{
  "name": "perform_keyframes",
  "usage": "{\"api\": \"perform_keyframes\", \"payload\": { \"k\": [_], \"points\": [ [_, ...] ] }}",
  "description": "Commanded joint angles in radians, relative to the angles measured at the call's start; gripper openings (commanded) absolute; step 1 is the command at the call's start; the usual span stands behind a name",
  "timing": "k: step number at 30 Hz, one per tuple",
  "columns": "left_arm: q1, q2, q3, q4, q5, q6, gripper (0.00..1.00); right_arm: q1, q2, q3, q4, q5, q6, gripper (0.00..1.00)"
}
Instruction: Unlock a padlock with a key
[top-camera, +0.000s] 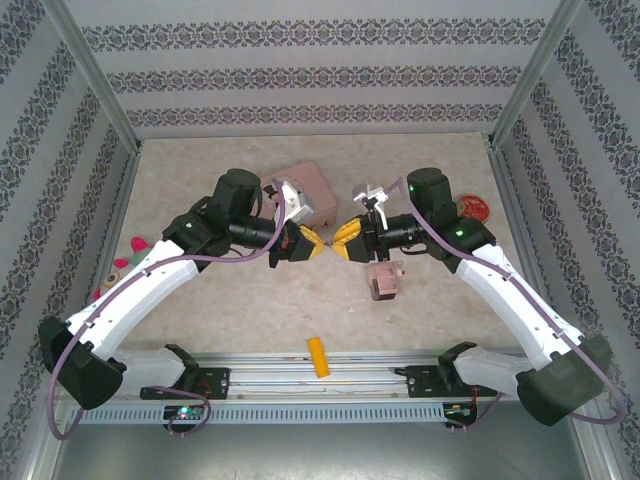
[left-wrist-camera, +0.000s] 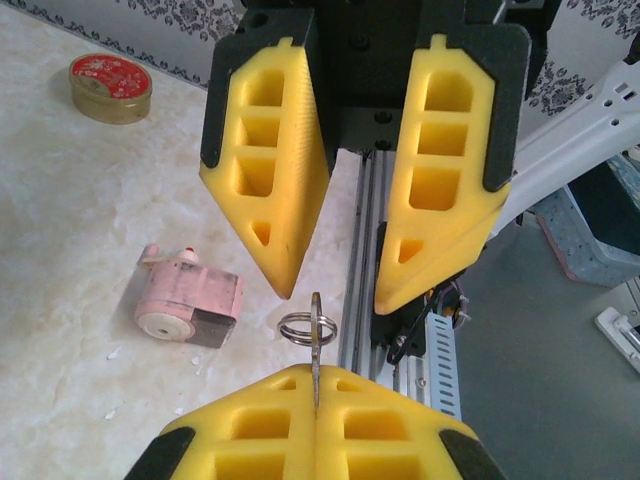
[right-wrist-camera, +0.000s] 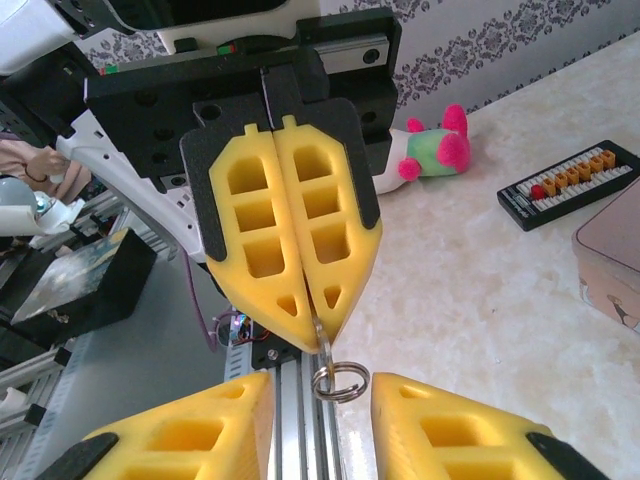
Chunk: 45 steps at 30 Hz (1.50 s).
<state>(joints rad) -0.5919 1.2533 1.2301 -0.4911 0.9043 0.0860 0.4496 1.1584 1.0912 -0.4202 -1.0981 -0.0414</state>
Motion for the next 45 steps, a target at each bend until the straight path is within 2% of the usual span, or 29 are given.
{"api": "perform_keyframes", "payload": {
  "k": [1,28,29,31,33,41,45],
  "points": [
    [0.015,0.009,0.041,-0.059,0.025,0.036,0.0,0.014,-0.008,0.035,0.031,-0.038,-0.012,0.32],
    [0.033,0.009,0.028,-0.043,0.029,0.0,0.0,0.072,0.046,0.046,0.055,-0.039,0.008,0.22],
    [0.033,0.007,0.029,-0.044,0.029,0.001,0.0,0.069,0.044,0.043,0.056,-0.031,0.008,0.22],
    [0.035,0.003,0.027,-0.046,0.029,0.003,0.0,0.059,0.04,0.036,0.055,-0.007,0.011,0.31],
    [0.037,-0.004,0.026,-0.05,0.027,0.004,0.0,0.043,0.033,0.028,0.057,0.015,0.014,0.32],
    [0.038,0.011,0.029,-0.044,0.038,0.001,0.0,0.035,0.043,0.054,0.083,0.001,0.028,0.22],
    [0.04,0.018,0.034,-0.044,0.04,-0.004,0.0,0.041,0.053,0.062,0.081,-0.01,0.022,0.22]
  ]
}}
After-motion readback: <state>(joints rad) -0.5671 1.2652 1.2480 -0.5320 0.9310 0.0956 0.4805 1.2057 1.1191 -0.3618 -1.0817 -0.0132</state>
